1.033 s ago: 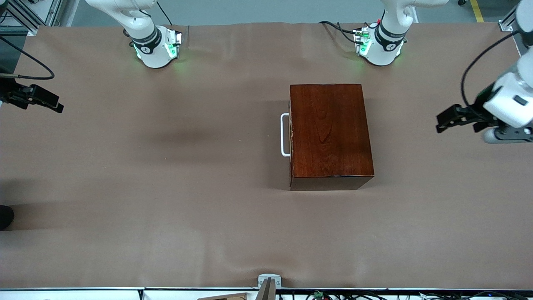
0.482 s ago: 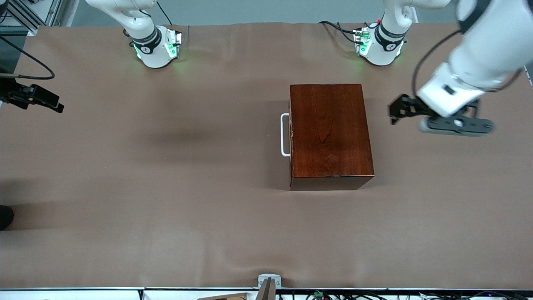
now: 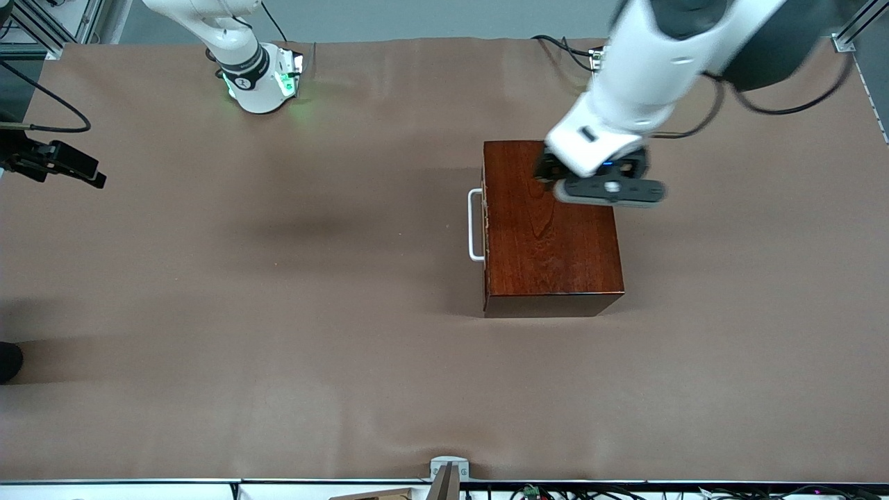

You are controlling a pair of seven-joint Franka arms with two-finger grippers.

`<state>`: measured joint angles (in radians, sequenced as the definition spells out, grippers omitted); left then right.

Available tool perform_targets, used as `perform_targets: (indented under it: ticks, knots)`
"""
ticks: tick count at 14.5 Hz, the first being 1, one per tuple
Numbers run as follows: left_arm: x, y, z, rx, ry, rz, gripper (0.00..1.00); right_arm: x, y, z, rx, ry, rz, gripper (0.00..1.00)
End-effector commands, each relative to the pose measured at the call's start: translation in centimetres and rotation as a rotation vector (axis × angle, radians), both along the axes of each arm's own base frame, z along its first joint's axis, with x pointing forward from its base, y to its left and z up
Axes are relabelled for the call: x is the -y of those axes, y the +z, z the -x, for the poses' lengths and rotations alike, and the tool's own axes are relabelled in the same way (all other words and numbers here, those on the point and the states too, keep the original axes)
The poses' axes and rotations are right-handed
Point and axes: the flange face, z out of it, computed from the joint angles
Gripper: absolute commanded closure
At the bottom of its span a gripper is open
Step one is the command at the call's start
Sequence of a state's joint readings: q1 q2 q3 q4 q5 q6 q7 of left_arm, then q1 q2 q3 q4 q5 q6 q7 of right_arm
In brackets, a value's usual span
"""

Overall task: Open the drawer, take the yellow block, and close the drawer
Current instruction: 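Reach the left gripper to the white drawer handle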

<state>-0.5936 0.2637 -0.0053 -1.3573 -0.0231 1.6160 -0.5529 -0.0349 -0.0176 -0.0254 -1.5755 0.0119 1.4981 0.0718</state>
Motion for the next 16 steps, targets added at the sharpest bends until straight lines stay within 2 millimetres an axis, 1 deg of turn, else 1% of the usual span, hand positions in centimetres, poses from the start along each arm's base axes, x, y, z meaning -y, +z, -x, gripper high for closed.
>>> perform_targets:
  ticks: [1, 2, 4, 5, 6, 9, 11, 13, 14, 16]
  knots:
    - [6.5, -2.2, 0.9, 0.004, 0.076, 0.017, 0.00, 0.0, 1.0, 0.5, 0.007, 0.008, 0.009, 0.00]
    - [8.5, -3.6, 1.5, 0.009, 0.098, 0.019, 0.00, 0.0, 1.0, 0.5, 0.009, 0.008, 0.009, 0.00]
    - [12.5, -7.8, 2.8, -0.002, 0.132, -0.001, 0.00, 0.0, 1.0, 0.5, 0.007, 0.006, 0.009, 0.00]
    - [14.3, -9.5, 3.4, 0.006, 0.139, -0.005, 0.00, 0.0, 1.0, 0.5, 0.009, 0.008, 0.009, 0.00]
    - [15.6, -11.6, 3.6, 0.008, 0.141, -0.009, 0.00, -0.1, 1.1, 0.5, 0.012, 0.009, 0.008, 0.00]
    - [17.7, -16.4, 3.9, 0.034, 0.113, -0.092, 0.00, 0.0, 1.1, 0.5, 0.012, 0.006, 0.008, 0.00]
    - [19.0, -19.2, 5.0, 0.049, 0.093, -0.141, 0.00, -0.1, 1.1, 0.5, 0.013, 0.009, 0.008, 0.00]
    - [19.8, -20.0, 5.4, 0.077, 0.119, -0.146, 0.00, -0.1, 1.1, 0.4, 0.015, 0.008, 0.008, 0.00]
    - [20.0, -20.1, 5.5, 0.081, 0.123, -0.140, 0.00, 0.0, 1.2, 0.4, 0.018, 0.008, 0.008, 0.00]
    - [20.0, -21.7, 5.5, 0.068, 0.121, -0.161, 0.00, 0.0, 1.2, 0.5, 0.016, 0.006, 0.008, 0.00]
